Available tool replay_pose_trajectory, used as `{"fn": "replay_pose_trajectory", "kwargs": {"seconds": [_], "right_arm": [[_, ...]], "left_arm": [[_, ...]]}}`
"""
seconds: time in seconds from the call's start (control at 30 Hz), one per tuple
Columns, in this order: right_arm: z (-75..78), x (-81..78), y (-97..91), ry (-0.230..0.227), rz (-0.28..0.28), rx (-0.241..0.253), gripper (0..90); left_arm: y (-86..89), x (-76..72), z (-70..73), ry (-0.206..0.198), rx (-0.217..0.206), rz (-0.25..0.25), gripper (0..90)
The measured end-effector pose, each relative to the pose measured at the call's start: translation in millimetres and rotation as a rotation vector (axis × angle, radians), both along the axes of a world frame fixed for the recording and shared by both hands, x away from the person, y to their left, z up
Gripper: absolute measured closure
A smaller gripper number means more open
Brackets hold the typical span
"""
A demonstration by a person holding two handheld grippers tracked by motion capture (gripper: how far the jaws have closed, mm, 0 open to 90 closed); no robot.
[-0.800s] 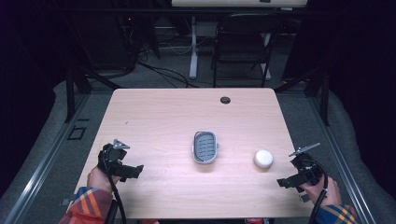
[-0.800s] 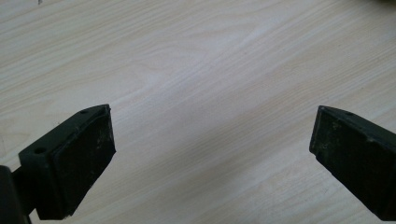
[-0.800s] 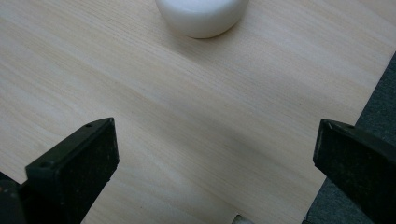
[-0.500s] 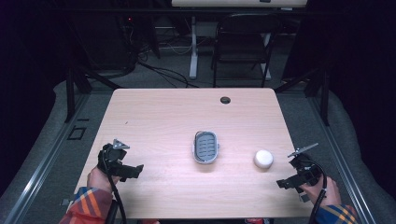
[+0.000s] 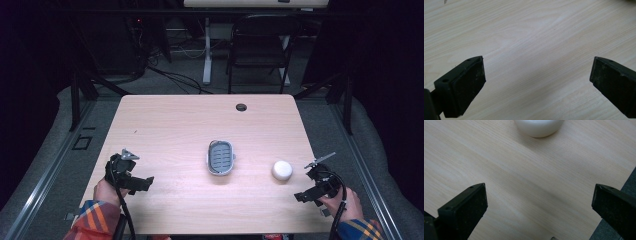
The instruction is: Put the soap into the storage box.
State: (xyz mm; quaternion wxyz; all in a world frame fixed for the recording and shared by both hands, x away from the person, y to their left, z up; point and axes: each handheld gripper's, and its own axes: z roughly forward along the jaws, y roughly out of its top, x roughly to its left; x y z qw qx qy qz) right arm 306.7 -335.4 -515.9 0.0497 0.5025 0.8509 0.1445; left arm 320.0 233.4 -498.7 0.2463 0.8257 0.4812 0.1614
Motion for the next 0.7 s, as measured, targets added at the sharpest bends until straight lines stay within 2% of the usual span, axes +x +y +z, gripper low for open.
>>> {"fn": "replay_pose_trajectory", "kwargs": {"seconds": [0.1, 0.2, 0.27, 0.33, 0.37, 0.47, 0.57, 0.6, 0.67, 0.7], "right_arm": [[-0.1, 1.9, 1.3, 0.0, -0.002, 0.01, 0.0], [0.8, 3.5, 2.0, 0.0, 0.002, -0.005, 0.0], [0.6, 3.6, 3.5, -0.007, -0.004, 0.01, 0.0], [2.0, 5.2, 3.8, -0.005, 0.01, -0.01, 0.0], [0.8, 4.9, 5.0, -0.019, -0.006, 0.005, 0.0], [3.4, 10.3, 4.6, -0.011, 0.01, -0.023, 0.0], [2.6, 14.9, 3.4, -0.022, -0.007, -0.008, 0.0], [3.9, 17.3, 2.1, -0.013, 0.003, -0.023, 0.0], [3.5, 19.0, 2.3, -0.026, -0.013, -0.019, 0.0], [5.0, 20.6, 1.6, -0.015, 0.001, -0.031, 0.0]], "left_arm": [[0.0, 0.2, -0.2, 0.001, 0.0, -0.001, 0.0], [0.0, 0.0, 0.0, 0.0, 0.0, 0.0, 0.0], [-0.2, 0.1, -0.3, 0.002, -0.003, 0.0, 0.0], [-0.3, 0.1, -0.3, 0.002, -0.002, 0.001, 0.0], [-0.4, 0.1, -0.2, 0.002, -0.002, 0.001, 0.0], [-0.5, 0.1, -0.3, 0.003, -0.001, 0.001, 0.0], [-0.4, 0.4, -0.5, 0.004, -0.001, 0.0, 0.0], [-0.5, 0.5, -0.6, 0.004, 0.0, 0.001, 0.0], [-0.5, 0.6, -0.6, 0.007, -0.003, -0.002, 0.0], [-0.4, 0.6, -0.4, 0.009, -0.004, -0.004, 0.0]]}}
